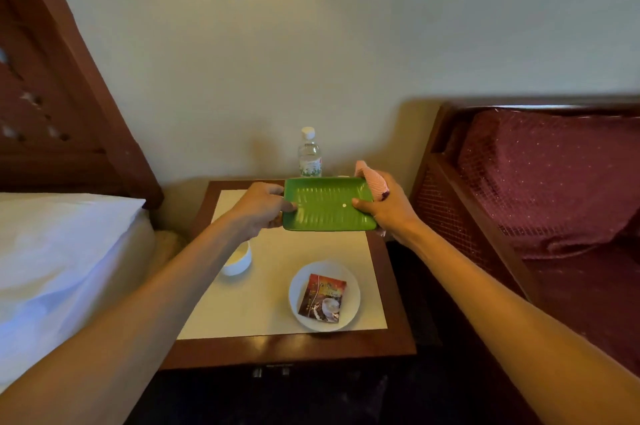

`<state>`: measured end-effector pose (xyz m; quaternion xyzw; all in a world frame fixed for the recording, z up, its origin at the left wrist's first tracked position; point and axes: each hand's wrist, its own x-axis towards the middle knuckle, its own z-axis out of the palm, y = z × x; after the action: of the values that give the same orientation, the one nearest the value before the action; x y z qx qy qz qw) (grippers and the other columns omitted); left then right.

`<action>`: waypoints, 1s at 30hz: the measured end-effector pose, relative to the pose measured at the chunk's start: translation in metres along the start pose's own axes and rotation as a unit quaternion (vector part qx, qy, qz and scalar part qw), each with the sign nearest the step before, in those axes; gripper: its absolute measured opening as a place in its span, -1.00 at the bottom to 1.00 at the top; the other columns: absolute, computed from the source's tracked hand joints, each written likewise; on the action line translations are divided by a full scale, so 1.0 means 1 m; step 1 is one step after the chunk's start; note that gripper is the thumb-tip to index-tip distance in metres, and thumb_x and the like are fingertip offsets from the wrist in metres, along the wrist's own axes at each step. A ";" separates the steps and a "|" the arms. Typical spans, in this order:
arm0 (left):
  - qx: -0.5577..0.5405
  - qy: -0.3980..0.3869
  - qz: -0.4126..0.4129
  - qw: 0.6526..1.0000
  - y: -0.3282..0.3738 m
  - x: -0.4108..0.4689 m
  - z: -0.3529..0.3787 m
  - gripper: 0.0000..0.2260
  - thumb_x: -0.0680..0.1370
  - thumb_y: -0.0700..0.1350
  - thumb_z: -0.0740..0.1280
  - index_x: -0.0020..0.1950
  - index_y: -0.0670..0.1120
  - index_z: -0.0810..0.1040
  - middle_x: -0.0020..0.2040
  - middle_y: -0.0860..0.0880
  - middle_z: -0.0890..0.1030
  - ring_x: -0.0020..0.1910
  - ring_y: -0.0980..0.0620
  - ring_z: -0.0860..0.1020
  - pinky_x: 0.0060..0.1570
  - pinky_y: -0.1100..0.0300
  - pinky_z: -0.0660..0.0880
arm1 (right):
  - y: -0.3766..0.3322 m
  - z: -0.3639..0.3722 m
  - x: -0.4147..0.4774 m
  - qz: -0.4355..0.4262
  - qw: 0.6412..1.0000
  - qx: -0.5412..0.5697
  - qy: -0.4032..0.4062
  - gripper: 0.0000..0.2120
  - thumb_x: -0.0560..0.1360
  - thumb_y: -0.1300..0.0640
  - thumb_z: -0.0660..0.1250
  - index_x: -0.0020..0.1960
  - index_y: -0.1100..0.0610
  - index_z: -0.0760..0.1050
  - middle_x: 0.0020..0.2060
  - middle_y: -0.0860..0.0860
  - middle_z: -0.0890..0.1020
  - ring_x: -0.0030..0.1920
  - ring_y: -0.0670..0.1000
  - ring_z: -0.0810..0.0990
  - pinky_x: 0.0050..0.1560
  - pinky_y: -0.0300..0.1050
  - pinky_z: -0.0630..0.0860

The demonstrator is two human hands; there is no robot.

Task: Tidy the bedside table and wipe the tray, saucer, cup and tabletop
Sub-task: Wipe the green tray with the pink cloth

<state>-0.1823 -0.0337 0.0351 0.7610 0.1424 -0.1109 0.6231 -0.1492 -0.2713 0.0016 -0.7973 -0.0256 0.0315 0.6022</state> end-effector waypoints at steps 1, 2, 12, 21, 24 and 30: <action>-0.002 0.001 -0.014 1.000 -0.004 0.006 0.003 -0.83 0.55 -0.36 0.35 0.04 -0.13 0.61 -0.05 -0.11 0.63 -0.18 0.01 0.58 -0.23 0.19 0.52 | 0.009 0.000 0.005 0.006 1.000 -0.006 0.009 -0.44 0.40 0.30 0.53 0.32 0.08 0.41 0.07 0.09 0.62 0.03 0.15 0.67 -0.02 0.12 0.66; -0.004 0.001 -0.031 0.999 -0.009 0.013 0.007 -0.82 0.55 -0.36 0.35 0.09 -0.15 0.60 -0.06 -0.10 0.62 -0.21 0.02 0.57 -0.28 0.21 0.50 | 0.020 0.001 0.010 0.016 1.000 -0.016 0.017 -0.42 0.37 0.26 0.57 0.30 0.06 0.42 0.10 0.08 0.62 0.09 0.14 0.66 0.08 0.18 0.62; 0.032 0.035 -0.091 0.995 -0.050 0.088 0.032 -0.83 0.52 -0.40 0.36 -0.05 -0.15 0.55 -0.25 -0.10 0.52 -0.30 0.00 0.47 -0.30 0.19 0.46 | 0.088 0.013 0.055 0.064 0.988 -0.138 0.005 -0.36 0.38 0.08 0.58 0.38 0.09 0.41 0.17 0.02 0.58 0.07 -0.05 0.53 0.06 -0.15 0.49; 0.057 0.053 -0.115 0.990 -0.075 0.140 0.046 -0.85 0.51 -0.41 0.38 -0.06 -0.17 0.57 -0.29 -0.09 0.50 -0.36 0.04 0.48 -0.61 0.29 0.46 | 0.120 0.002 0.083 0.084 0.984 -0.150 0.048 -0.40 0.44 0.00 0.52 0.40 0.11 0.41 0.21 0.05 0.58 0.15 0.02 0.57 0.19 0.05 0.55; 0.062 0.077 -0.130 0.987 -0.084 0.153 0.045 -0.85 0.49 -0.39 0.42 -0.12 -0.15 0.59 -0.23 -0.10 0.55 -0.30 0.02 0.52 -0.50 0.21 0.49 | 0.120 0.000 0.089 0.080 0.985 -0.144 0.057 -0.43 0.46 0.02 0.50 0.39 0.11 0.41 0.20 0.04 0.58 0.13 -0.01 0.55 0.16 -0.05 0.54; 0.147 0.163 -0.096 0.971 -0.086 0.166 0.048 -0.74 0.35 -0.23 0.59 0.01 -0.15 0.70 -0.03 -0.17 0.67 -0.05 -0.16 0.66 -0.09 -0.07 0.66 | 0.118 -0.002 0.092 0.038 0.983 -0.139 0.110 -0.49 0.47 0.03 0.50 0.35 0.13 0.45 0.10 0.00 0.59 0.06 -0.03 0.58 0.10 -0.03 0.57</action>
<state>-0.0570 -0.0515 -0.1111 0.8352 0.2963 -0.0641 0.4589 -0.0566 -0.2977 -0.1128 -0.8722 0.0666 -0.0376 0.4831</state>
